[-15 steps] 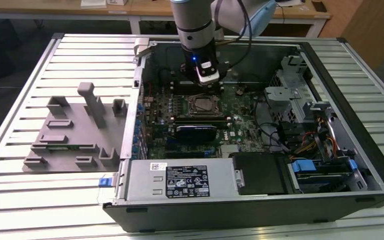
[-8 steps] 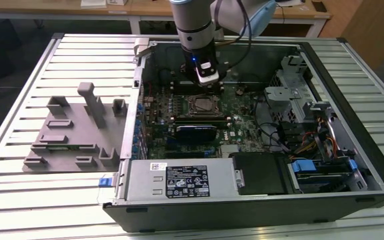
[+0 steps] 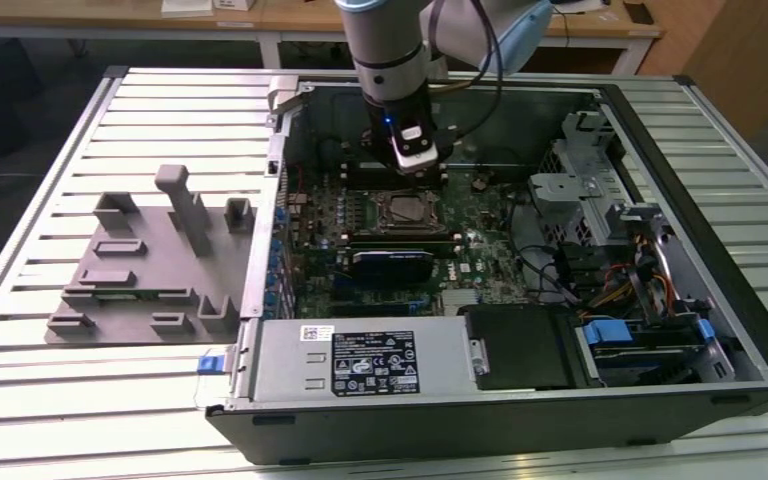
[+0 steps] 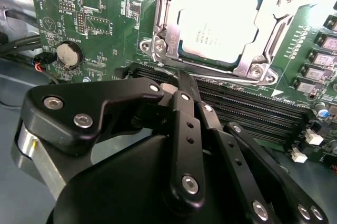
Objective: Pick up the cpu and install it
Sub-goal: 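Install the first cpu locking lever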
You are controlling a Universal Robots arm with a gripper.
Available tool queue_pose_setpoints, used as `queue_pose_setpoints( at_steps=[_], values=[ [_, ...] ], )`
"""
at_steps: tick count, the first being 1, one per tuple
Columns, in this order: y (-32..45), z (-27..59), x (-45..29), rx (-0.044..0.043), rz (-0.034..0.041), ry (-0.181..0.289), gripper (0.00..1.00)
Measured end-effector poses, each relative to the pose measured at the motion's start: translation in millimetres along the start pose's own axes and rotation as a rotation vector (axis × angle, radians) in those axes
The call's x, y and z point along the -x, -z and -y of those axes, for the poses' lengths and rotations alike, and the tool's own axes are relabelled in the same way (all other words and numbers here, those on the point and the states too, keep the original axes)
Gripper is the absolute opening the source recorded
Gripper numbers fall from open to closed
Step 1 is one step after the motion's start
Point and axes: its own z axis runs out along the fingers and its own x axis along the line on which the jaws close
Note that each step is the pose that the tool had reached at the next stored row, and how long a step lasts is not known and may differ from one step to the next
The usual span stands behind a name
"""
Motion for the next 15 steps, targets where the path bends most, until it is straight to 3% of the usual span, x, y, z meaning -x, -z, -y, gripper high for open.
queue_pose_setpoints(
  at_steps=[15],
  values=[
    [-3.5,5.4,1.2,-0.0002,0.0077,0.001,0.11]
  ],
)
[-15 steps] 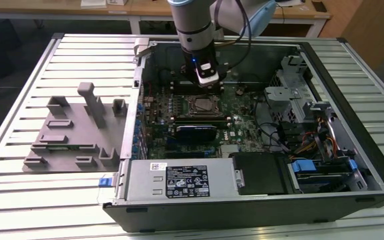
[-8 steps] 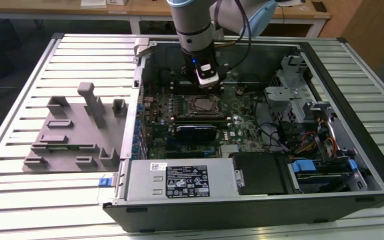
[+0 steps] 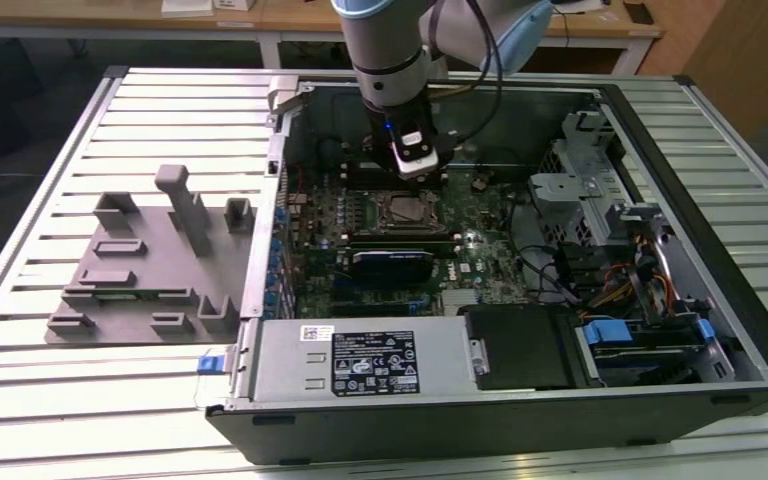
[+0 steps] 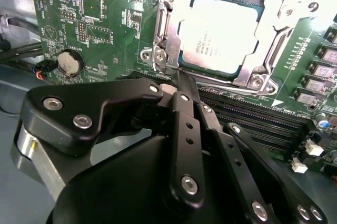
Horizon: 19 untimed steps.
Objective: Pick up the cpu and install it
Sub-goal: 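Install the first cpu locking lever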
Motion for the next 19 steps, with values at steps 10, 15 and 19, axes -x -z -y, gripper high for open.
queue_pose_setpoints(
  at_steps=[10,15,19],
  values=[
    [4.1,-0.5,1.0,0.0002,0.0001,0.0,0.11],
    [5.3,-2.0,0.8,0.0001,0.0002,0.0,0.11],
    [5.1,-4.9,-0.4,0.0002,0.0001,0.0,0.11]
  ],
)
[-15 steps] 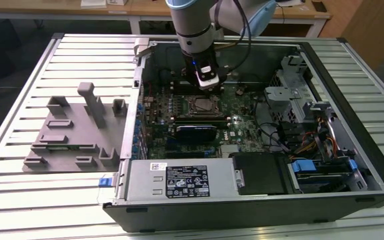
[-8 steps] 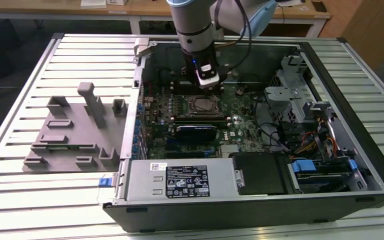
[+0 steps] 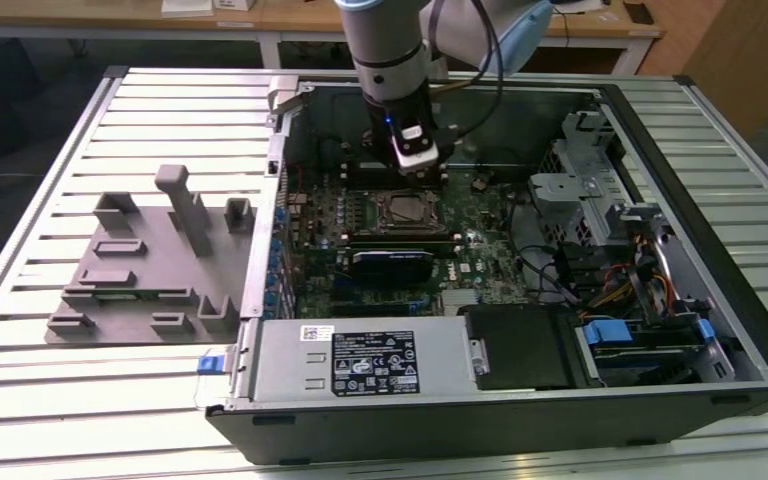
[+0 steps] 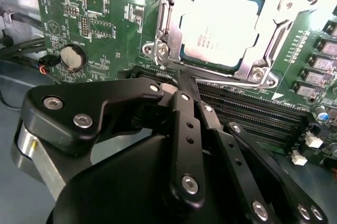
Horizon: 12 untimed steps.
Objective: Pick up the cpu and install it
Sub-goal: 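Install the first cpu locking lever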
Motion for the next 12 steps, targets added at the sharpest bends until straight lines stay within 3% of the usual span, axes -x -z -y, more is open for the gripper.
queue_pose_setpoints(
  at_steps=[12],
  values=[
    [-3.8,-0.2,-1.2,0.0,-0.0001,0.0,0.11]
  ],
)
